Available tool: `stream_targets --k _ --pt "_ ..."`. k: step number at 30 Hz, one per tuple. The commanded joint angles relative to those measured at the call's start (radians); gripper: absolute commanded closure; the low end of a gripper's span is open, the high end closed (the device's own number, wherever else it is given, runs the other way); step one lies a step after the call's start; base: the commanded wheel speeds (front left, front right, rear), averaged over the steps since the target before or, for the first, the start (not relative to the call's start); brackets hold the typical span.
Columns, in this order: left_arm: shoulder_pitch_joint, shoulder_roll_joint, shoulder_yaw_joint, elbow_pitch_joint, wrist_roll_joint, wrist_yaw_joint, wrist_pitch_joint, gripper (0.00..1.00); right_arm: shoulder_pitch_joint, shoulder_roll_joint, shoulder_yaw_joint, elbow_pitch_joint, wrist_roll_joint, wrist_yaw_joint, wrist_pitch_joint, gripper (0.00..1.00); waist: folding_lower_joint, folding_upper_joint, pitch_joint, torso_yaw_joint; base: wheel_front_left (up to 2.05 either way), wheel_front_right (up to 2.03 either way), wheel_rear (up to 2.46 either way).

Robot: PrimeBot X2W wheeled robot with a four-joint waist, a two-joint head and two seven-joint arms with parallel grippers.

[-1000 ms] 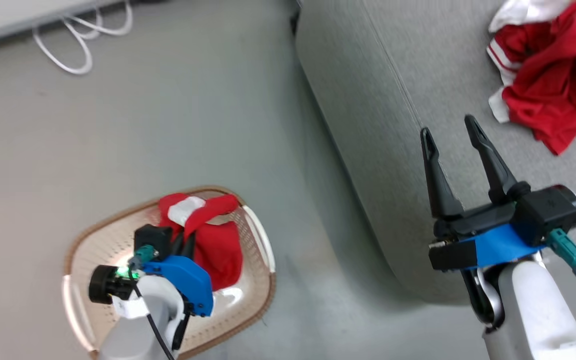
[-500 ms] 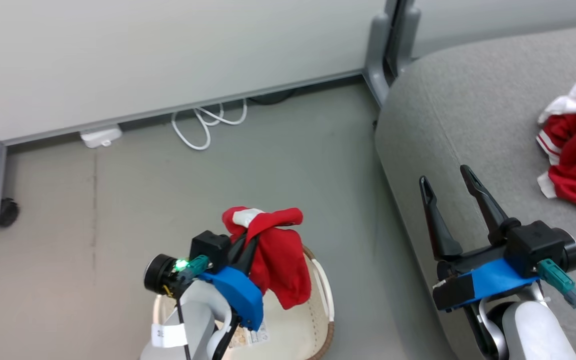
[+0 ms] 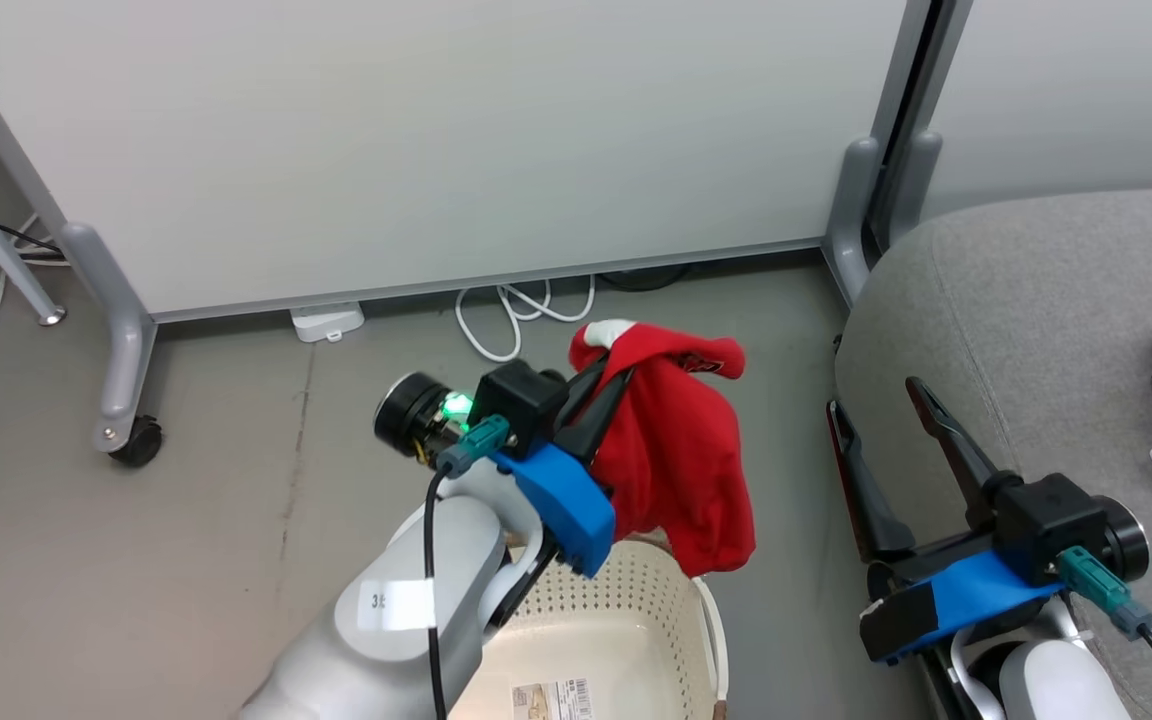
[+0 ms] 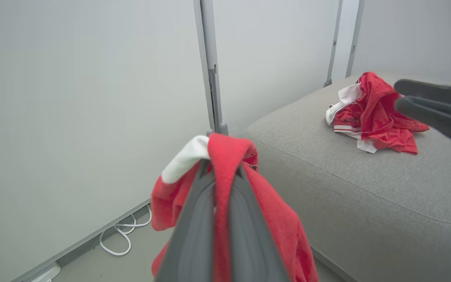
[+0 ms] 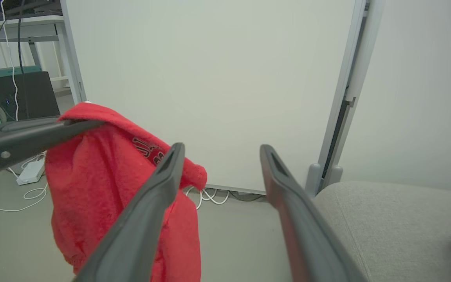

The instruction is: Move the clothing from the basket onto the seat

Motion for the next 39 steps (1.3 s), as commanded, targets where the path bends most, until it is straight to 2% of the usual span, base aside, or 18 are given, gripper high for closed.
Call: stream_targets --k 1,21,29,39 --pt "-0.04 0.0 -0.022 -0.012 -0.023 -0.002 0.003 1.0 0.023 0.0 0.004 -0.002 0.009 0.0 0.005 0.0 0.0001 -0.0001 -0.015 0.012 0.0 0.0 0.0" --pt "-0.115 0.001 -0.138 -0.028 -0.143 0.028 0.008 1.0 0.034 0.0 0.051 0.006 0.015 0.0 0.031 0.0 0.0001 -0.0001 -0.04 0.017 0.0 0.0 0.0" --pt "-0.126 0.001 -0.17 -0.022 -0.165 0.034 0.003 1.0 -0.092 -0.008 0.161 0.143 0.009 0.0 0.048 0.0 0.0001 -0.0001 -0.029 0.013 0.0 0.0 0.0" --pt "-0.148 0.001 -0.215 -0.024 -0.191 0.034 0.0 1.0 -0.291 -0.003 0.216 0.437 0.033 0.0 0.015 0.0 0.0001 -0.0001 -0.006 0.025 0.0 0.0 0.0"
